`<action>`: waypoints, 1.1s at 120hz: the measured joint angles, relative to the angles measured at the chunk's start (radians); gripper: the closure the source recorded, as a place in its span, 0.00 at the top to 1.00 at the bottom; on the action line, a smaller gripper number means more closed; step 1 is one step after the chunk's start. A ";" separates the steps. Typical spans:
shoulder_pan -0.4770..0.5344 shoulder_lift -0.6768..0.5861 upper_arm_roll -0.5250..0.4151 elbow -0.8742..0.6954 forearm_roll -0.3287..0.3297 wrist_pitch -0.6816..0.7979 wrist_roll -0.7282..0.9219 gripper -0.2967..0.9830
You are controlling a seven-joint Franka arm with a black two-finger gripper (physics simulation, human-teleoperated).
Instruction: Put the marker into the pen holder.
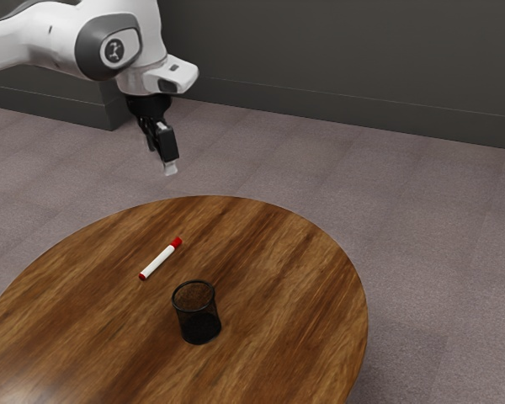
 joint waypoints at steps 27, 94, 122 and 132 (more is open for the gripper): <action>-0.061 0.001 0.001 -0.003 0.001 0.013 0.069 0.77; 0.008 0.052 0.129 -0.238 0.000 0.314 -0.058 0.77; 0.030 0.242 0.172 -0.160 -0.055 0.398 -0.152 0.54; 0.046 0.325 0.173 -0.102 -0.069 0.411 -0.182 0.50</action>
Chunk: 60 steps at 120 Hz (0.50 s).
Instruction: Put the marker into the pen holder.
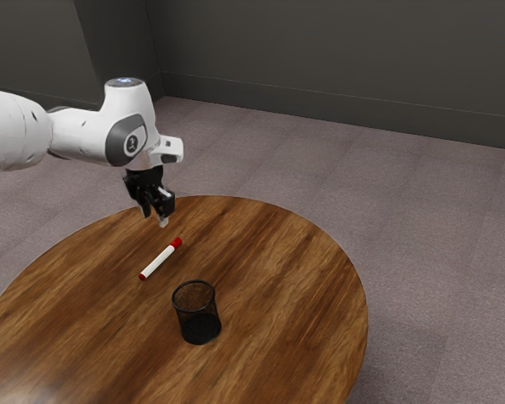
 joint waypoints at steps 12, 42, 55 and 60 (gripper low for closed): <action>0.024 0.081 -0.001 0.052 -0.013 0.010 -0.033 0.47; 0.029 0.236 -0.005 0.170 -0.028 0.022 -0.098 0.44; 0.029 0.257 -0.006 0.175 -0.039 0.024 -0.119 0.43; 0.028 0.259 -0.007 0.176 -0.042 0.024 -0.127 0.43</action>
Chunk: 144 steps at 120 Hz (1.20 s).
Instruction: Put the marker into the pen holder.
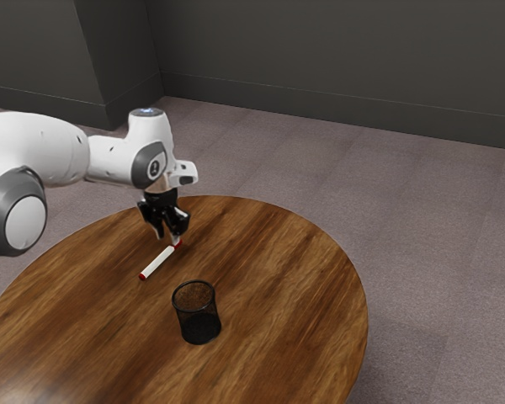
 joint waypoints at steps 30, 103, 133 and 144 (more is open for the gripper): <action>0.001 0.036 -0.003 0.000 -0.006 0.002 -0.034 0.41; -0.105 -0.387 -0.036 -0.244 0.023 0.014 -0.091 0.16; -0.156 -0.587 -0.075 -0.445 0.032 0.111 -0.127 0.15; -0.185 -0.624 -0.081 -0.508 0.035 0.174 -0.144 0.15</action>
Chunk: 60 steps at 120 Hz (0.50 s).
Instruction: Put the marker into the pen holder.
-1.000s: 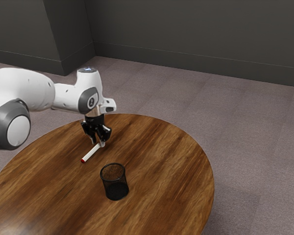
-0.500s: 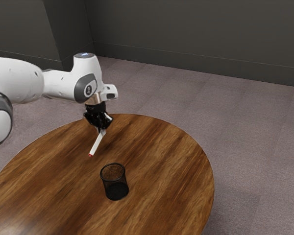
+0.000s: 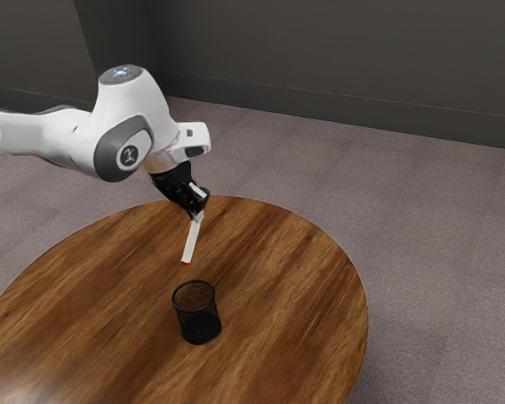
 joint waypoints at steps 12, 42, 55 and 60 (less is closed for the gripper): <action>-0.025 -0.039 -0.012 -0.051 0.001 0.043 -0.017 0.15; 0.004 -0.080 -0.038 -0.133 0.004 0.091 -0.051 0.15; -0.006 -0.101 -0.058 -0.159 0.006 0.098 -0.064 0.15; -0.009 -0.116 -0.060 -0.176 0.006 0.100 -0.069 0.15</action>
